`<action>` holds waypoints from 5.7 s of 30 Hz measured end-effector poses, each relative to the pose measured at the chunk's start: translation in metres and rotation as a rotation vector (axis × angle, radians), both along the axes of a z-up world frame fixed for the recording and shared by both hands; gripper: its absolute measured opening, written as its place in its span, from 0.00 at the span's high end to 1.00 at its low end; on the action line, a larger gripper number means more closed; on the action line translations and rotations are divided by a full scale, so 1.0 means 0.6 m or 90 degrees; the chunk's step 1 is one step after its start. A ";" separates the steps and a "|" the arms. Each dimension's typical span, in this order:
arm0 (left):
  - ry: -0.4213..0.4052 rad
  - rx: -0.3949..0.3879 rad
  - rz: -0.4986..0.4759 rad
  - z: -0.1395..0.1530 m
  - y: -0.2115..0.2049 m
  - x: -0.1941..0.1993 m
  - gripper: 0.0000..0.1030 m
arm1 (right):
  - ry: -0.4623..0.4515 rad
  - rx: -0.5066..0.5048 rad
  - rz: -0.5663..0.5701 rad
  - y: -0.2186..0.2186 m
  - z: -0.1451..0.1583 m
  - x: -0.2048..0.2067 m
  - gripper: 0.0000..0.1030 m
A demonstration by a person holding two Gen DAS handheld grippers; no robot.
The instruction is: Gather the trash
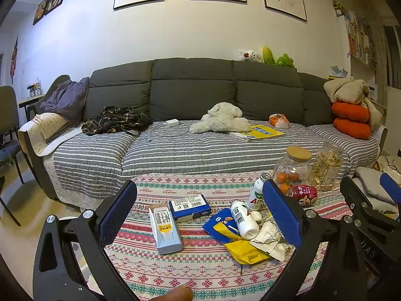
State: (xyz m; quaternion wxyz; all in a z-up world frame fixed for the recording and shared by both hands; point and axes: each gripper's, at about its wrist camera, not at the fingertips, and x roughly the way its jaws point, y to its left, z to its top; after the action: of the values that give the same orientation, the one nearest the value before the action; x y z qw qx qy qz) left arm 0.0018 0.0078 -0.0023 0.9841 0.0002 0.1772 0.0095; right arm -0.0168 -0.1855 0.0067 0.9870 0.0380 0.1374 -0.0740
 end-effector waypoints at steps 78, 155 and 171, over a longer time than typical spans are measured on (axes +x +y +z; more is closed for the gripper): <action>0.454 -0.147 0.058 -0.186 0.142 0.220 0.07 | 0.219 0.108 0.004 -0.058 -0.057 0.086 0.05; 0.383 -0.309 0.306 -0.085 0.564 0.059 0.19 | 0.377 0.146 0.498 0.534 -0.146 0.205 0.64; 0.291 -0.314 0.358 -0.031 0.613 0.002 0.12 | 0.389 0.114 0.503 0.651 -0.176 0.197 0.23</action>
State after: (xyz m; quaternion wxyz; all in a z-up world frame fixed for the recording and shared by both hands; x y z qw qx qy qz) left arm 0.0032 0.3758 -0.0211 0.8493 -0.2807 0.3805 0.2346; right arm 0.1014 0.2049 -0.0987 0.8473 0.0440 0.4295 0.3094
